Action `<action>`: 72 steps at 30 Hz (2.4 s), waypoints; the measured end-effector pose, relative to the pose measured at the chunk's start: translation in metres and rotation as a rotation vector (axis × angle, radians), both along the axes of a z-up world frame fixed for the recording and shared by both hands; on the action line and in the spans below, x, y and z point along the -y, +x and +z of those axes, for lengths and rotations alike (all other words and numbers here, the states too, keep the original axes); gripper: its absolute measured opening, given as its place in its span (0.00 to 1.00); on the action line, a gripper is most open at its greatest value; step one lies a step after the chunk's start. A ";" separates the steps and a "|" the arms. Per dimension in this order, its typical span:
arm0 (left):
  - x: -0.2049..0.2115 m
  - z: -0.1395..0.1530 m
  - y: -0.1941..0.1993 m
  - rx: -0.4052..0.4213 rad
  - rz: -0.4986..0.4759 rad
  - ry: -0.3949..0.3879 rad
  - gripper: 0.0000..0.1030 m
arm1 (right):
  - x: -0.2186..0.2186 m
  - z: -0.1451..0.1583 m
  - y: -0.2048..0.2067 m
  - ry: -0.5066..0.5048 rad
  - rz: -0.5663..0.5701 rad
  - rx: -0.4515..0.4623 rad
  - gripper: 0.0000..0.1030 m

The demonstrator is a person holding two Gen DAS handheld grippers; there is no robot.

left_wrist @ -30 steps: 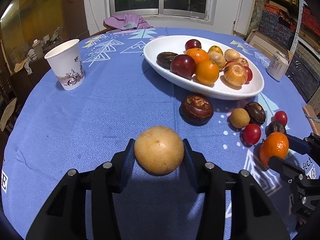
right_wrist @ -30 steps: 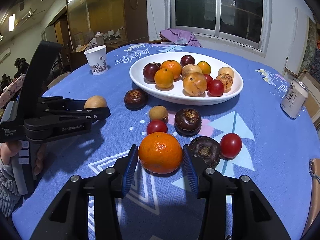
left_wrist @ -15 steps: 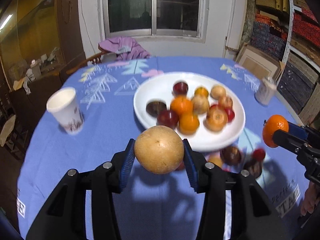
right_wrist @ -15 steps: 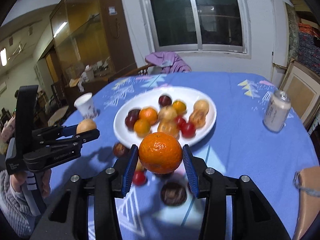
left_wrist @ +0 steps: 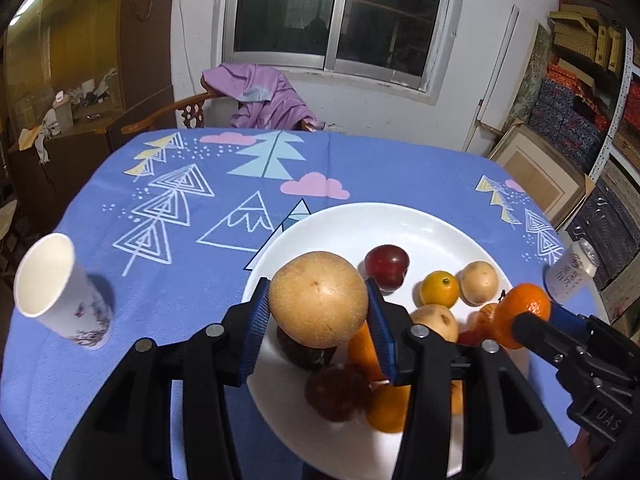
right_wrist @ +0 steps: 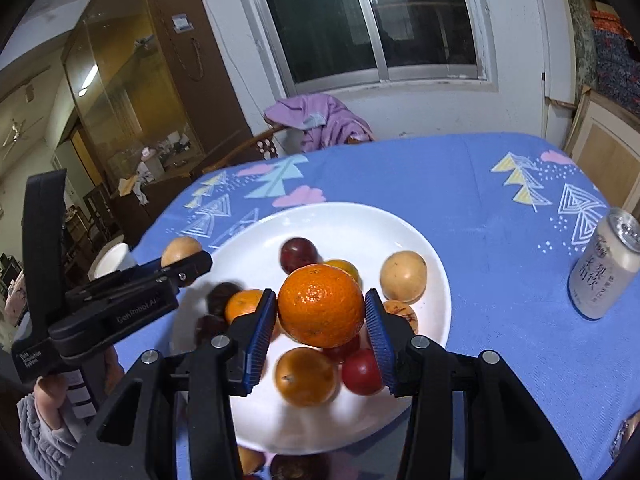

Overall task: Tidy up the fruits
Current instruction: 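Carry both held fruits onto the white plate and open both tools, then move both open tools back over the remaining fruits on the cloth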

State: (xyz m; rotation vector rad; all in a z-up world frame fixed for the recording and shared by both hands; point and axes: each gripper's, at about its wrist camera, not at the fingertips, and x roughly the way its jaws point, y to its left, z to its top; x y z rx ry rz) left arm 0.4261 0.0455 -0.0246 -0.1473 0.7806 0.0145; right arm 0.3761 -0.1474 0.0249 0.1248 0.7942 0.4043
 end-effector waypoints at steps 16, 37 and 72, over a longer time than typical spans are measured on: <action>-0.006 -0.004 -0.008 0.017 -0.028 -0.026 0.66 | 0.014 0.018 -0.010 0.093 -0.037 0.046 0.69; 0.003 -0.020 -0.165 0.039 -0.068 0.119 0.77 | 0.058 0.028 -0.136 0.107 -0.029 0.106 0.84; -0.014 -0.066 -0.127 -0.152 -0.021 0.154 0.79 | 0.100 -0.008 -0.125 0.218 -0.142 -0.046 0.85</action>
